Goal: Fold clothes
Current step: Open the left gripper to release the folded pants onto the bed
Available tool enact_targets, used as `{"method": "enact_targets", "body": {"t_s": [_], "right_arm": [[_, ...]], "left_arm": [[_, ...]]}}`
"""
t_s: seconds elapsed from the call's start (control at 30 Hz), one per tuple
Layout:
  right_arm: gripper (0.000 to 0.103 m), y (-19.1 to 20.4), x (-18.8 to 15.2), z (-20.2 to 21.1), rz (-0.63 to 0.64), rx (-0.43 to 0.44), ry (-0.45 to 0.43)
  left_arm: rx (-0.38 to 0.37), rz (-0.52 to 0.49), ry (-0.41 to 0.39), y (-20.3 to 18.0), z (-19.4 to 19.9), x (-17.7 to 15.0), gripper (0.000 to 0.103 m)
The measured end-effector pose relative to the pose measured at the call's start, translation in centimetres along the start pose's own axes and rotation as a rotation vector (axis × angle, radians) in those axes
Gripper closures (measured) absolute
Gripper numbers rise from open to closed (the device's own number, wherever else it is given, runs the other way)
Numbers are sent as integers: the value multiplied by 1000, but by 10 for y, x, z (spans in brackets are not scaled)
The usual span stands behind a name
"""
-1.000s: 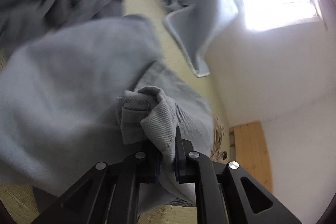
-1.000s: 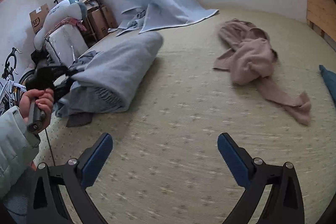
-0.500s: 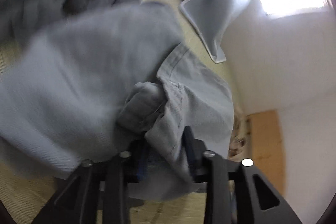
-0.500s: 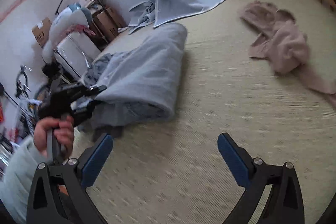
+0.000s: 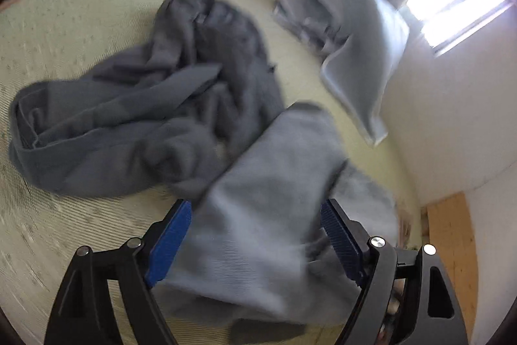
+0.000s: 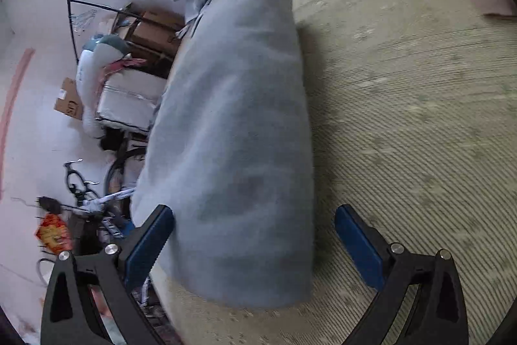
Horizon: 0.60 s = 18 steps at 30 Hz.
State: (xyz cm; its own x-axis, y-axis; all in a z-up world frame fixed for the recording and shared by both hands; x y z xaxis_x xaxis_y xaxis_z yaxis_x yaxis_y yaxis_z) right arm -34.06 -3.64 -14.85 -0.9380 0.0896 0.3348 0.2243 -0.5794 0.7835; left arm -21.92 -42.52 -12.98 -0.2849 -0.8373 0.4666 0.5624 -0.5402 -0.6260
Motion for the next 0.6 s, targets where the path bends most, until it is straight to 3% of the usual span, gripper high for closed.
{"method": "enact_targets", "body": {"t_s": [0.17, 0.3, 0.4, 0.47, 0.5, 0.6], "right_arm": [[1, 8, 8, -19, 43, 33, 30], [1, 17, 12, -33, 87, 44, 47], [0, 21, 15, -41, 102, 38, 61], [2, 24, 15, -44, 118, 27, 72], [5, 25, 15, -45, 130, 16, 76], [23, 28, 15, -45, 182, -22, 79]], "left_arm": [[14, 63, 96, 48, 7, -21, 18], [-47, -15, 168, 31, 10, -37, 12], [-87, -59, 192, 14, -3, -41, 15], [-61, -89, 196, 11, -2, -45, 43], [-45, -105, 196, 9, -2, -46, 65], [-53, -131, 194, -2, -3, -47, 83]]}}
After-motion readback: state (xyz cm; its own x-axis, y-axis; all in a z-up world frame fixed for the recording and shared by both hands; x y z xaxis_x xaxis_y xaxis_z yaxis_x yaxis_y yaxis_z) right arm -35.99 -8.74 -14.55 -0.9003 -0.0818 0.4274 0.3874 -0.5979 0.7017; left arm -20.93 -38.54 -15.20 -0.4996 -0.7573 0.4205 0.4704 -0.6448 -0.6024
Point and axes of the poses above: each gripper's, at about its wrist camera, not at the fingertips, and z roughly against the way its jaws point, y to its left, x to its top, the point moved 6 cm from there along -z, roughly the way its jaws point, and after that the axes turned 13 degrees about -y, right-handed, at the moved point
